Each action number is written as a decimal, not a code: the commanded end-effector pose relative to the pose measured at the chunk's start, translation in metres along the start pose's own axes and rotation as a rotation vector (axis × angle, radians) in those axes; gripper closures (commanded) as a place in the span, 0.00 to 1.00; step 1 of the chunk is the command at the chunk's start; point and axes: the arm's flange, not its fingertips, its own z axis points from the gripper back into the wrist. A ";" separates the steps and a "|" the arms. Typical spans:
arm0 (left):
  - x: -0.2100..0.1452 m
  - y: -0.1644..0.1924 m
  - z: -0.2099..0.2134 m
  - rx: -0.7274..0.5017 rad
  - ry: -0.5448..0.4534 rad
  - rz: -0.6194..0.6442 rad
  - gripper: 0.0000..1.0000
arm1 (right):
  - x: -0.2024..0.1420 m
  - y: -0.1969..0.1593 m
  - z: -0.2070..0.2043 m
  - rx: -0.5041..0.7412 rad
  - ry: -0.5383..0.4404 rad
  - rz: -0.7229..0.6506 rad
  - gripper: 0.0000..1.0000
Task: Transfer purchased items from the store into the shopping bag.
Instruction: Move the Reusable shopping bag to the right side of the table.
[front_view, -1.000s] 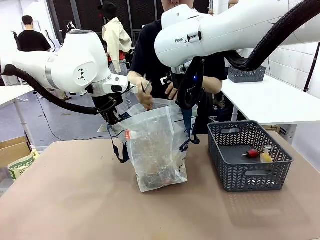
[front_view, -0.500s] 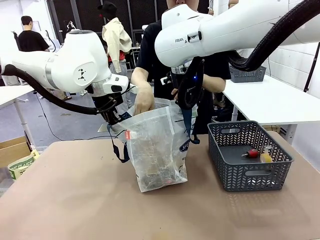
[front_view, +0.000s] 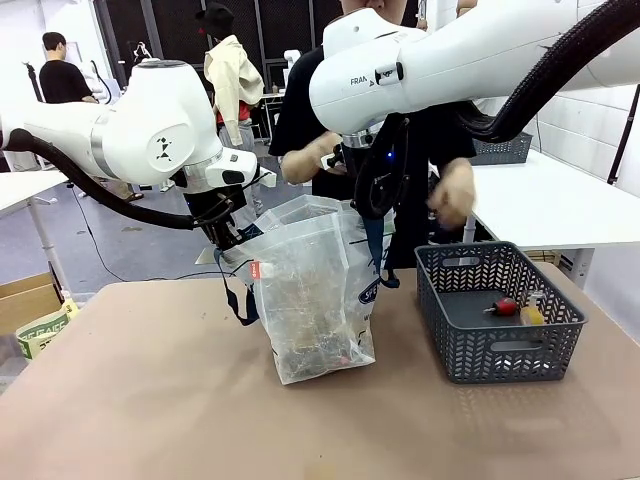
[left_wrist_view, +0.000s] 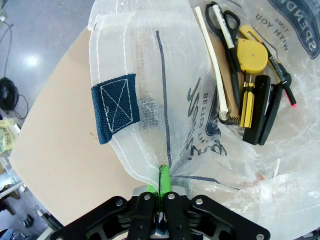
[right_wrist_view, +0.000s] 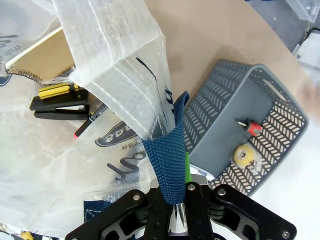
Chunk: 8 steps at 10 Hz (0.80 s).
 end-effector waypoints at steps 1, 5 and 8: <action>-0.001 0.000 0.000 0.001 0.001 0.003 1.00 | -0.001 -0.001 -0.001 -0.001 0.002 -0.003 1.00; -0.001 0.000 0.000 0.001 0.001 0.003 1.00 | -0.001 -0.001 -0.001 -0.001 0.002 -0.003 1.00; -0.001 0.000 0.000 0.001 0.001 0.003 1.00 | -0.001 -0.001 -0.001 -0.001 0.002 -0.003 1.00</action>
